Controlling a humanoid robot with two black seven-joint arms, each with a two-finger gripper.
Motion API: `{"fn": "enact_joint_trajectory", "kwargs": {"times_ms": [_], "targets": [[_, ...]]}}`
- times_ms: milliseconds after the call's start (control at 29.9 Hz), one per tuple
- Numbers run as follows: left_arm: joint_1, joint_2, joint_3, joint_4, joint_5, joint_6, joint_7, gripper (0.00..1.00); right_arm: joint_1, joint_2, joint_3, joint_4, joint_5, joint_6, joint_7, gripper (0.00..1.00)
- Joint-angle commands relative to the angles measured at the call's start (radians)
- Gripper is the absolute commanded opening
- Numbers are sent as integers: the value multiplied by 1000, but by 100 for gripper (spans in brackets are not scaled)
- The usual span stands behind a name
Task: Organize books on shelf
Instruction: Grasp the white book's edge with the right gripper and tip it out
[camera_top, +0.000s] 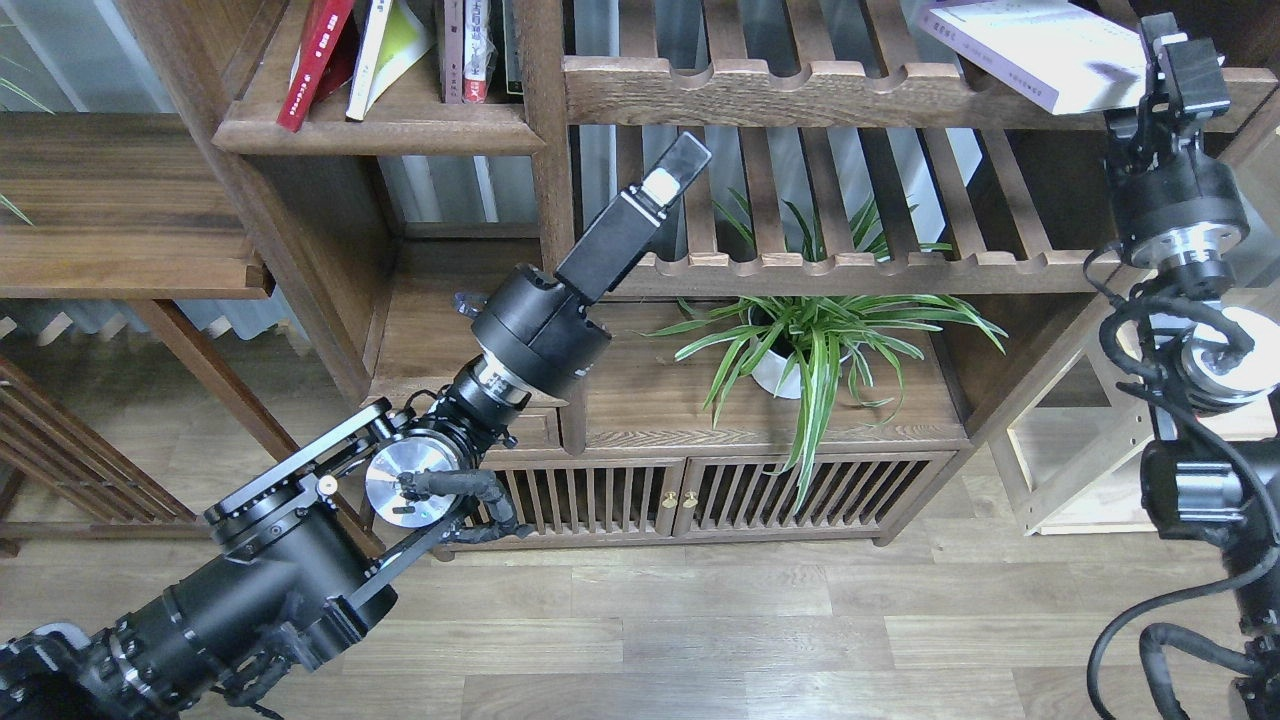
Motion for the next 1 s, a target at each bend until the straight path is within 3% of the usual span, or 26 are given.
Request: {"fn": "enact_joint_trajectory", "kwargs": {"times_ms": [0,167,368,635,802,969], "targets": [[0,0,0,1,0,0,0,99,13,-3,-5,-7,2,-37,-1,86],[-2,0,0,0,0,0,0,99,29,-3,-14,-7,2,-112,-3,85],[0,0,0,0,0,0,0,99,50,2,-21,-11,3,-126,-20,84],[3,0,0,0,-3,0,0,99,50,3,-21,-14,6,-109,-20,55],[11,0,0,0,0,0,0,99,50,11,-22,-16,6,-107,-20,48],[12,12,-2,-3,-3,0,0,99,47,14,-19,-18,6,-52,-17,26]]}}
